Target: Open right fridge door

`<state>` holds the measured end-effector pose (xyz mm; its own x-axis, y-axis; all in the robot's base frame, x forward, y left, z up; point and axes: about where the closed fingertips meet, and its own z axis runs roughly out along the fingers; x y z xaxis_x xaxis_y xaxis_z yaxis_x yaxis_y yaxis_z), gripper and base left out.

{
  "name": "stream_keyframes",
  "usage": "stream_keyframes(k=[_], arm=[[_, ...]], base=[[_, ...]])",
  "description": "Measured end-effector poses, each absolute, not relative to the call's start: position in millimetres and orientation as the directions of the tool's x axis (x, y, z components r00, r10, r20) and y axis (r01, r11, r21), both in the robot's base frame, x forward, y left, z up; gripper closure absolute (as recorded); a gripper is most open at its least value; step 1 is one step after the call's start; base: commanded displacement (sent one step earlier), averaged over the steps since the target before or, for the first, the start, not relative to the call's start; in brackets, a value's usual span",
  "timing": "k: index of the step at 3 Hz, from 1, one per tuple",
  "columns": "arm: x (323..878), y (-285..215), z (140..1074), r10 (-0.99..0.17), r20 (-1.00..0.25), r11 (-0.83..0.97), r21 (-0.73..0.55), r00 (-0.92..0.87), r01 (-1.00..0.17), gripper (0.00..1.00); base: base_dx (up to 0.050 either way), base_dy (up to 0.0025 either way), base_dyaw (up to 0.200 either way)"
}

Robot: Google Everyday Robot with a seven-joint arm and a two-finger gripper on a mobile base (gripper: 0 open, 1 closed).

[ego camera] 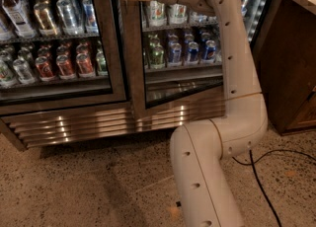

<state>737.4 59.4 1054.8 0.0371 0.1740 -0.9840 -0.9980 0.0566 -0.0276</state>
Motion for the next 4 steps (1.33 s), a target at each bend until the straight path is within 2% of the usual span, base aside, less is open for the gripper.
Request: stream_keyframes(k=[4], arm=[[730.0, 52.0, 1055.8, 0.153, -0.988, 0.07, -0.015, 0.025, -0.997, 0.0]], base=[[0.0, 0.0, 0.0]])
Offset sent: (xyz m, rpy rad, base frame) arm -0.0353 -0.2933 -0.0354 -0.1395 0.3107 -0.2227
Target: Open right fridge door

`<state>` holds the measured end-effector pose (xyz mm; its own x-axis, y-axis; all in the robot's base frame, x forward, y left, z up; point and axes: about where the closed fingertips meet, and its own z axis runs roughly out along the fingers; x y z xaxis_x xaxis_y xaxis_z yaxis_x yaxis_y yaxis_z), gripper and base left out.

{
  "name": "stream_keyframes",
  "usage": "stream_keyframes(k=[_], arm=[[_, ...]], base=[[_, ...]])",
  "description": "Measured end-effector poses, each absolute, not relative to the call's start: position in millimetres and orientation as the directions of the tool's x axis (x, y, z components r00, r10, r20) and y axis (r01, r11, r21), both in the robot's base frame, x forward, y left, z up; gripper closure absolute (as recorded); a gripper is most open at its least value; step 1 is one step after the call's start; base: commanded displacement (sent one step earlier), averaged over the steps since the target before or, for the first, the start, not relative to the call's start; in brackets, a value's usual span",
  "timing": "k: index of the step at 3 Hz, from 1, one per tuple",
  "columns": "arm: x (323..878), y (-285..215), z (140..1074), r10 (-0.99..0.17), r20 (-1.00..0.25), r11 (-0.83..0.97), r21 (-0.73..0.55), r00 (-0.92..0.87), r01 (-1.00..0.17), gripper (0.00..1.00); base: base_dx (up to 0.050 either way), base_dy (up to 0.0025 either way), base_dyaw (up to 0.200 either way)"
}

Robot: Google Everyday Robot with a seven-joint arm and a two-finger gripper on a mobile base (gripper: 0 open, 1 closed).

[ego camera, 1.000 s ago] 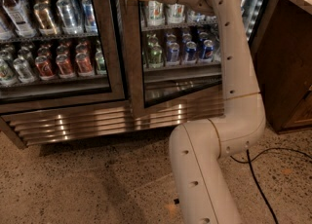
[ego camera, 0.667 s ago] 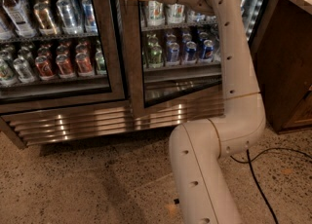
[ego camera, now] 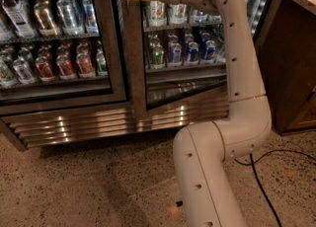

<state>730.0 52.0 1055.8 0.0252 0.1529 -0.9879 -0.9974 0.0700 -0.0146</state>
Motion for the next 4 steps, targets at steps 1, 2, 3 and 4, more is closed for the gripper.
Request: stream_keyframes(k=[1, 2, 3, 4], arm=[[731.1, 49.1, 1052.4, 0.141, -0.99, 0.095, -0.007, 0.02, -0.995, 0.0], [732.1, 40.0, 1046.7, 0.135, -0.991, 0.122, 0.012, 0.005, -0.992, 0.0], [726.1, -18.0, 1040.2, 0.143, -0.99, 0.2, 0.03, -0.001, -0.979, 0.0], [714.1, -71.6, 1043.6, 0.142, -0.99, 0.27, 0.017, 0.022, -0.963, 0.0]], base=[[0.0, 0.0, 0.0], [0.0, 0.0, 0.0], [0.0, 0.0, 0.0], [0.0, 0.0, 0.0]])
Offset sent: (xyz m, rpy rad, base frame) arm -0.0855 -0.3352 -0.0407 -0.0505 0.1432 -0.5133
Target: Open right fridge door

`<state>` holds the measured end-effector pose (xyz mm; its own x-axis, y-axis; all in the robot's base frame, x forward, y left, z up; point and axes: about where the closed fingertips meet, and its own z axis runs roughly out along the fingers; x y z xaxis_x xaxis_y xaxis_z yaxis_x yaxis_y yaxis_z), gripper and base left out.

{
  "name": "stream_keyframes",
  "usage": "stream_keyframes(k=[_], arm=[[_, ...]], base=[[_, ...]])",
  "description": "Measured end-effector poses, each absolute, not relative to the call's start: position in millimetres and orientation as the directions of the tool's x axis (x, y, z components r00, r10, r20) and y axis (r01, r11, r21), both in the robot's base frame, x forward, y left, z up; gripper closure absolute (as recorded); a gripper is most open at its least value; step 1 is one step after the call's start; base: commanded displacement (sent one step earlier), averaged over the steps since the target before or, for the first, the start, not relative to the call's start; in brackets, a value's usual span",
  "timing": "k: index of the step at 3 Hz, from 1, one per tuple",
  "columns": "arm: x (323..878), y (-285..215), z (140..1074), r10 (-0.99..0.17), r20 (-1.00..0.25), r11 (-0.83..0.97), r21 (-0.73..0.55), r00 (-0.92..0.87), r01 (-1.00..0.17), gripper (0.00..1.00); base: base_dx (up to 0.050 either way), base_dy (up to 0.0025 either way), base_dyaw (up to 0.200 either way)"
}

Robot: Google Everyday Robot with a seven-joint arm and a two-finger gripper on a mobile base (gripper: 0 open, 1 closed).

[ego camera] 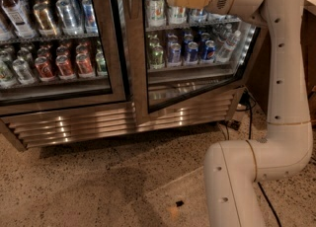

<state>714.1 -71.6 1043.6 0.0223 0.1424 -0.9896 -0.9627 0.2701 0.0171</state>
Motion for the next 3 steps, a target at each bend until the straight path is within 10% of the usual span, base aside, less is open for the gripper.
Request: stream_keyframes(k=[3], arm=[[675.8, -65.3, 1088.1, 0.132, -0.988, 0.278, -0.047, 0.086, -0.959, 0.0]], base=[[0.0, 0.0, 0.0]])
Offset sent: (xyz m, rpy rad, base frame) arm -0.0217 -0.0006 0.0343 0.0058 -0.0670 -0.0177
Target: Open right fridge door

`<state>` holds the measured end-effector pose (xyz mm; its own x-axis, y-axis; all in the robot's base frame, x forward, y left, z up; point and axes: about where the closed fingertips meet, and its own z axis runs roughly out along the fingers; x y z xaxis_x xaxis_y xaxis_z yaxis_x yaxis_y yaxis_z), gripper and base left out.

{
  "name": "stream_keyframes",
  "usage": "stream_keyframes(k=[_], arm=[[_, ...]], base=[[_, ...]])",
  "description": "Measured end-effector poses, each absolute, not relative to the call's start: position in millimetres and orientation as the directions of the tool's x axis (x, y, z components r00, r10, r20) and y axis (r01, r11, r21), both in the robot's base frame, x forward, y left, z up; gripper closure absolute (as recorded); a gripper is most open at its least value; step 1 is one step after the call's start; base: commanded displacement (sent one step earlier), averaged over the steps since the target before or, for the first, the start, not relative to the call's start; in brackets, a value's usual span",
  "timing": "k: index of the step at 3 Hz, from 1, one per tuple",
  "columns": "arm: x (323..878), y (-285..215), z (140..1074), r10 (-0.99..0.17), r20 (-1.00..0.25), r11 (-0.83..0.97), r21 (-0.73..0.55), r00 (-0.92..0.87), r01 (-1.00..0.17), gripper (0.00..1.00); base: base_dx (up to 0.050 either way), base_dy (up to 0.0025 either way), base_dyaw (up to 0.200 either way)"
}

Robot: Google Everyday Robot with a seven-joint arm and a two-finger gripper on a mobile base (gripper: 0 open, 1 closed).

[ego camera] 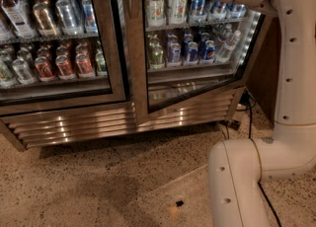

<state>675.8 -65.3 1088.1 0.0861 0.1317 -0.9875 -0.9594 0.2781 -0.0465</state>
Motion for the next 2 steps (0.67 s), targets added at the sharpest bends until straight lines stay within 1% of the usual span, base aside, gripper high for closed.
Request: stream_keyframes(k=[1, 2], arm=[[642.9, -53.5, 1111.5, 0.13, -0.987, 0.265, -0.061, 0.099, -0.962, 0.0], [619.7, -30.1, 1127.4, 0.168, -0.982, 0.156, -0.057, 0.083, -0.986, 0.0]], base=[[0.0, 0.0, 0.0], [0.0, 0.0, 0.0]])
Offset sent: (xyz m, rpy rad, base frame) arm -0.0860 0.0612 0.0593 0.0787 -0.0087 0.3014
